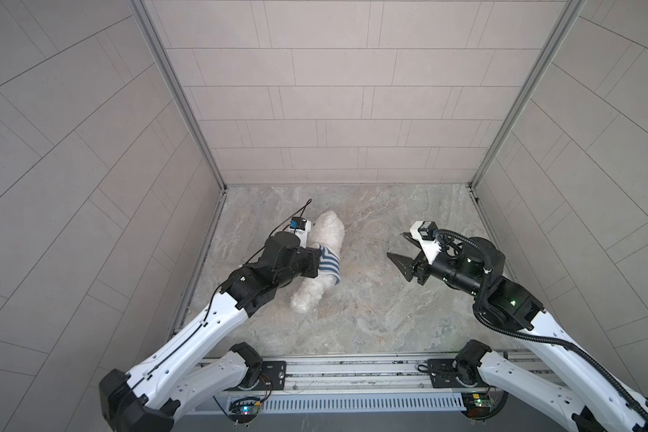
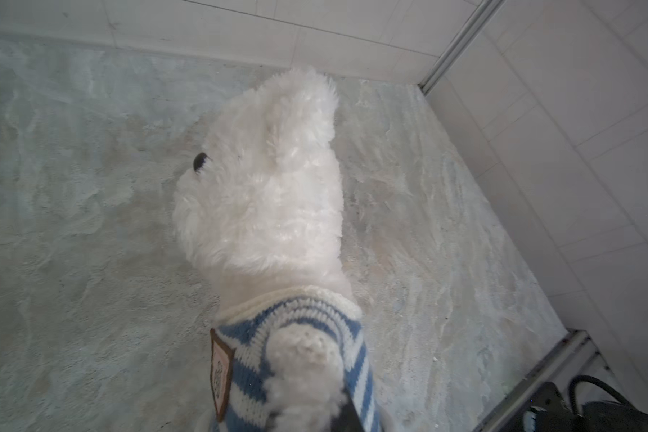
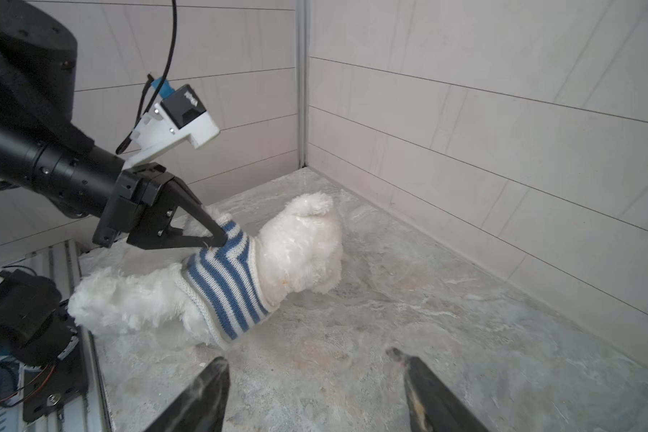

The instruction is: Dress the teddy bear

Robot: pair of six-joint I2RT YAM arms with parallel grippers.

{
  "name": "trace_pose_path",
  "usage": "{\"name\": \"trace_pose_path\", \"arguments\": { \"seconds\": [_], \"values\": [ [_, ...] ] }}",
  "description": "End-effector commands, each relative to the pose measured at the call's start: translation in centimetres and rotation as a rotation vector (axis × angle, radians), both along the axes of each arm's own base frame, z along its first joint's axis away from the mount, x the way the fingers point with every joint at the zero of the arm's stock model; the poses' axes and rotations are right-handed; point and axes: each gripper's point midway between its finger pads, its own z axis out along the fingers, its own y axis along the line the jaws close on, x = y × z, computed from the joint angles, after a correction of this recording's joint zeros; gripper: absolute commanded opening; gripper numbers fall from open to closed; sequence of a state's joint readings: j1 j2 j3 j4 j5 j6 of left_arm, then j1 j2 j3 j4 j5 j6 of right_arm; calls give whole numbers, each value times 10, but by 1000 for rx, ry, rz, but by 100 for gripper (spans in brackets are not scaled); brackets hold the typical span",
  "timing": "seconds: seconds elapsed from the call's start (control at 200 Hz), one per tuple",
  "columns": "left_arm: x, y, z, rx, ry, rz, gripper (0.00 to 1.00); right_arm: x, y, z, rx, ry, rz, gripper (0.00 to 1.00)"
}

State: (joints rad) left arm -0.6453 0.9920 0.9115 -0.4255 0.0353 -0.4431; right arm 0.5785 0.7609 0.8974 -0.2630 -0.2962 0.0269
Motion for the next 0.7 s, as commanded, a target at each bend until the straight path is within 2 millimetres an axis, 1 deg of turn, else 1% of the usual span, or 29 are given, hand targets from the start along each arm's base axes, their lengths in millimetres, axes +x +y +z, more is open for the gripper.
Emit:
{"name": "trace_pose_path", "arguments": {
  "seconds": [0.0,0.075,0.14,0.205,0.27,0.421,0.581,0.691],
  "values": [
    [26,24,-3,131,-61,146,0,15,-23,-7,47,81,-136,76],
    [34,29,-18,209,-53,193,0,24,-31,-15,79,138,-189,76],
    [39,33,-26,297,-62,238,0,27,-37,-21,83,162,-221,76],
    [41,29,-35,364,-60,251,0,29,-43,-27,70,169,-259,77],
    [41,21,-43,413,-53,252,0,30,-50,-30,59,171,-292,78],
    [39,-11,-66,414,-24,223,0,33,-64,-36,43,195,-355,78],
    [26,-60,-94,341,35,144,0,36,-75,-43,45,236,-396,78],
    [10,-96,-110,282,77,78,12,38,-85,-55,27,271,-447,78]
  ]
}}
